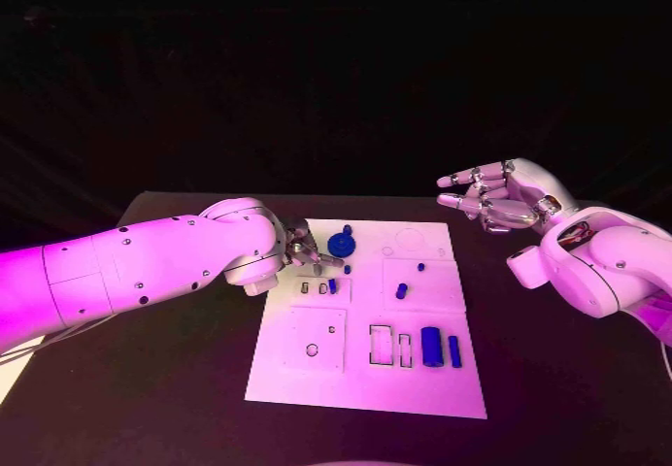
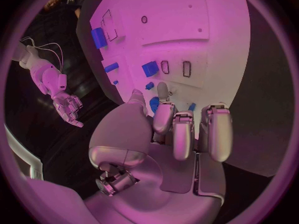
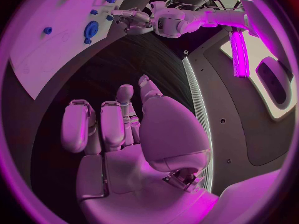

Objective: Assemble the parts on the task board

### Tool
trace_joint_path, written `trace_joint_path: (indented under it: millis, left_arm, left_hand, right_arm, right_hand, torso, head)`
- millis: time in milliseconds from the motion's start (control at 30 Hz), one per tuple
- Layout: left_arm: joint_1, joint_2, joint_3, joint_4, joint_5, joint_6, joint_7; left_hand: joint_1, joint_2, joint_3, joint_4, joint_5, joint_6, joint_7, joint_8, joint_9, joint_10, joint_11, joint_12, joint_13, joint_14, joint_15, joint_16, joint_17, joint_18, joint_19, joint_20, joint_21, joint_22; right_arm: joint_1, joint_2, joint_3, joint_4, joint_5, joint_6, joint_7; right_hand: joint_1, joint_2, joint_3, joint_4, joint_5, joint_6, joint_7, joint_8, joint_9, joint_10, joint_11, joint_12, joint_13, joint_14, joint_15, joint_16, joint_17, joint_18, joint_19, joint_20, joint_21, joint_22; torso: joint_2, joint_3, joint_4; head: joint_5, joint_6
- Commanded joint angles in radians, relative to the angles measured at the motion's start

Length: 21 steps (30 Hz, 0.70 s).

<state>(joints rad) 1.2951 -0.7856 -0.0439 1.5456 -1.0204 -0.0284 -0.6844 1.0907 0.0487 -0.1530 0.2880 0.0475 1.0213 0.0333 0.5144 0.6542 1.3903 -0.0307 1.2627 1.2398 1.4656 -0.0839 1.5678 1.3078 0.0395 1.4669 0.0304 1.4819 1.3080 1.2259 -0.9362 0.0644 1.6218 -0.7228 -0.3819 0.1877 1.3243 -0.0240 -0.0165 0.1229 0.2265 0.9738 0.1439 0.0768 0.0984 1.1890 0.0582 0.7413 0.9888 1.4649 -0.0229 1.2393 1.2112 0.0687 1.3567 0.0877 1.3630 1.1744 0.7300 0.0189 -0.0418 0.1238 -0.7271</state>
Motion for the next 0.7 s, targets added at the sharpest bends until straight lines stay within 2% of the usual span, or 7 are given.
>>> trace_joint_path:
  millis: [33,433,700]
  left_arm:
    - [0.002,0.011,-0.002,-0.007,-0.015,0.064,-0.065]
    - [0.002,0.043,-0.006,-0.017,0.0,0.093,-0.072]
    - [0.002,0.044,-0.005,-0.02,0.003,0.107,-0.081]
  left_hand:
    - [0.001,0.006,-0.006,0.001,0.002,-0.008,0.0,0.005,0.001,0.005,-0.003,0.001,-0.001,0.105,-0.005,0.003,0.263,-0.006,0.033,-0.008,0.004,0.1]
    - [0.006,0.009,-0.01,0.0,0.002,-0.013,0.0,0.007,0.01,0.003,-0.003,-0.002,-0.003,0.105,-0.005,0.003,0.263,-0.006,0.034,-0.008,0.005,0.103]
    - [0.025,0.015,-0.01,-0.003,0.002,-0.018,0.0,0.012,0.025,0.002,-0.003,-0.003,-0.003,0.105,-0.005,0.003,0.263,-0.006,0.033,-0.008,0.005,0.103]
  right_arm:
    - [-0.001,0.002,0.0,-0.002,-0.014,-0.003,-0.009]
    - [-0.003,0.009,-0.001,-0.006,-0.024,0.006,-0.021]
    - [-0.004,0.009,-0.001,-0.006,-0.025,0.012,-0.027]
  right_hand:
    - [0.012,0.0,-0.004,0.001,0.003,-0.007,0.002,-0.003,0.001,-0.004,-0.001,-0.003,-0.001,0.026,0.004,-0.005,-0.001,0.016,-0.008,0.001,-0.004,-0.001]
    - [0.013,0.0,-0.006,0.001,0.007,-0.007,0.002,-0.002,0.002,-0.004,-0.001,-0.004,-0.003,0.026,0.003,-0.006,-0.002,0.016,-0.008,0.001,-0.005,-0.002]
    - [0.013,0.002,-0.007,0.002,0.009,-0.006,0.002,-0.002,0.002,-0.003,-0.001,-0.002,-0.003,0.026,0.003,-0.007,-0.002,0.016,-0.007,0.0,-0.006,-0.002]
  torso:
    - [0.001,0.0,-0.0015]
    - [0.001,0.0004,-0.0014]
    - [0.001,-0.0004,-0.0011]
  head:
    - [0.0,-0.002]
    - [-0.002,-0.006]
    - [-0.005,-0.007]
